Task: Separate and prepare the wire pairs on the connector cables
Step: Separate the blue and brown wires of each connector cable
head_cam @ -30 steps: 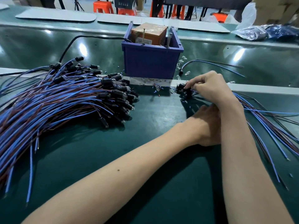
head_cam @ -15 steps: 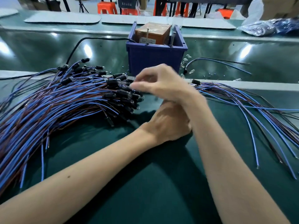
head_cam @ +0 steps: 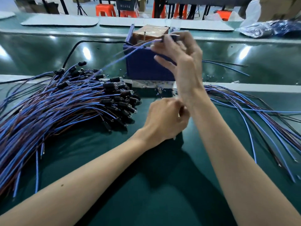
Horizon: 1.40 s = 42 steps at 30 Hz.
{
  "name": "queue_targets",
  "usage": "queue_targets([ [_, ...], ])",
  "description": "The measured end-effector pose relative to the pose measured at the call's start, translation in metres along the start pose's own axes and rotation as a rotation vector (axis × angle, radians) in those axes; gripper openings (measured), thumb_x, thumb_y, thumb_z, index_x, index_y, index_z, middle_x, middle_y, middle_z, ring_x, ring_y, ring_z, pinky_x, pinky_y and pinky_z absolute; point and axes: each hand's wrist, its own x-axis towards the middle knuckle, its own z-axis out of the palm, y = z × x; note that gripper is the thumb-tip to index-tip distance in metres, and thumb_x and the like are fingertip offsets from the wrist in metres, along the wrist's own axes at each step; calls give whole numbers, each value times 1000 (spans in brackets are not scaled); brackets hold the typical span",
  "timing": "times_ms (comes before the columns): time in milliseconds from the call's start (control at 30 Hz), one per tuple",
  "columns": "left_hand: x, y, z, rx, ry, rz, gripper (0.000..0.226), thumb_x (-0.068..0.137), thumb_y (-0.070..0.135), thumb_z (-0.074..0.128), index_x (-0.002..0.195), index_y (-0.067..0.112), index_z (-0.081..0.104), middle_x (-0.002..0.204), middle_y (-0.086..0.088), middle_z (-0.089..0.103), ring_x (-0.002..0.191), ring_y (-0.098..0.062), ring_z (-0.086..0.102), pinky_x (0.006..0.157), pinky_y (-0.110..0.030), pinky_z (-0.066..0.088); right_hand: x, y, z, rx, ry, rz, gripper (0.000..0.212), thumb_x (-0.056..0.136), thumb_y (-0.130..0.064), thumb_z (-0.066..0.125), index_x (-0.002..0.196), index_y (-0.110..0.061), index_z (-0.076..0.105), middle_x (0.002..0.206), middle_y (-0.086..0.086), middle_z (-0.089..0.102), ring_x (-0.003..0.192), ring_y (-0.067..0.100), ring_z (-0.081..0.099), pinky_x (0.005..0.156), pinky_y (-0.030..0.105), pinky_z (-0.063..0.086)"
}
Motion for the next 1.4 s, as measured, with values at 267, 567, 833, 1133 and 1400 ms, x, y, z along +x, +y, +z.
queue_targets([
  [267,11,-5,-10,-549,151,-491,38,80,37,39,105,18,61,100,-1,68,88,-17,61,89,-41,49,10,9,-30,289,325,96,15,99,-5,47,87,-11,41,86,15,69,80,25,71,81,38,58],
  [567,14,-6,-13,-867,229,-456,44,84,39,43,127,33,42,128,-12,59,75,-9,63,64,-26,46,13,25,-37,-16,290,229,18,97,-17,56,79,-13,56,60,-2,49,52,4,49,67,25,54],
  [833,18,-12,-11,-918,358,-523,40,105,29,23,139,13,36,98,-4,68,66,-8,63,54,-19,48,13,27,-45,98,285,303,20,102,-14,42,83,-13,43,59,-2,40,43,7,40,49,22,49],
  [1133,21,-13,-15,-985,502,-585,32,106,30,23,99,14,50,56,6,52,40,-7,47,45,-18,42,12,25,-65,-402,218,374,21,92,-19,57,71,-19,58,50,-8,35,41,6,26,37,17,22],
  [1400,17,-8,-7,-905,163,-484,44,104,36,28,84,11,58,41,12,30,37,-3,26,39,-21,26,9,11,-59,-315,-132,500,13,84,-26,72,77,-15,72,70,-3,70,43,-1,42,36,10,23],
])
